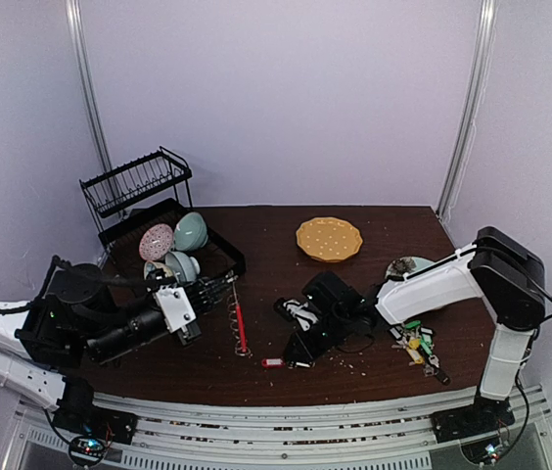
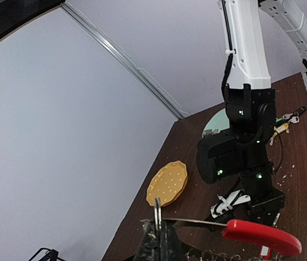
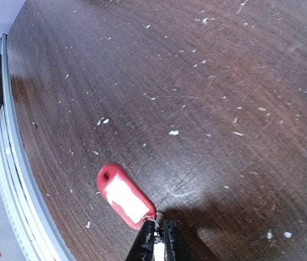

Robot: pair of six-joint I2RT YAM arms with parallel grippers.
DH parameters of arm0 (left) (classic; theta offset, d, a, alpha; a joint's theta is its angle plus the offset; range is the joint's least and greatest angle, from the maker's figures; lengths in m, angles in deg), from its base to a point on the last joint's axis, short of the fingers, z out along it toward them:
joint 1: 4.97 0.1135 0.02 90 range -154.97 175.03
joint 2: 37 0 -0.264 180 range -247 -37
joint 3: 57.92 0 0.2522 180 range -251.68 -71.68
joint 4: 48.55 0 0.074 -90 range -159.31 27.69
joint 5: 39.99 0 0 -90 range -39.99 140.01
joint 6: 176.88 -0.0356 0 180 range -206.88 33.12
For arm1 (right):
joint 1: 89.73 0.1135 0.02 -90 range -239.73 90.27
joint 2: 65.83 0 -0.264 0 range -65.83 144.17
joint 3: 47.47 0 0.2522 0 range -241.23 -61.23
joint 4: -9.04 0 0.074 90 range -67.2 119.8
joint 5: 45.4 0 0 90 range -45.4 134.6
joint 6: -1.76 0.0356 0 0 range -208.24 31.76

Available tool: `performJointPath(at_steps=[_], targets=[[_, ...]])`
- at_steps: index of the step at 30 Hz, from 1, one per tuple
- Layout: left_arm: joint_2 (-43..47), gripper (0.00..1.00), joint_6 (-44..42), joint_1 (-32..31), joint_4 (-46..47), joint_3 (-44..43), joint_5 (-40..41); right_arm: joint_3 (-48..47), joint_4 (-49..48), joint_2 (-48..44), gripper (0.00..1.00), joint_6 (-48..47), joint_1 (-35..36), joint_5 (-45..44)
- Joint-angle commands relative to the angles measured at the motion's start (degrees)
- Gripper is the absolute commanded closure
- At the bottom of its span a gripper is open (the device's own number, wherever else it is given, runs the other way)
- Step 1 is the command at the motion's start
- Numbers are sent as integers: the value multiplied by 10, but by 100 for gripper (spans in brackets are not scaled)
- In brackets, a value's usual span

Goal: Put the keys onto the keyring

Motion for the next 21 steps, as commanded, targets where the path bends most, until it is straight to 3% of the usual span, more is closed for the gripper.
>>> performJointPath(at_steps=[1,3,10,21], targets=[[4,100,1,3,10,-16,7,-3,11,9,95,-2,5,22],[4,100,1,3,10,-16,8,0,13,2,100,-5,5,23],[0,100,2,3,13,-15,19,-5,19,-47,100,-12,5,37],[-33,100,-2,3,-7,-51,0,-56,158,-225,100,-102,7,-32]])
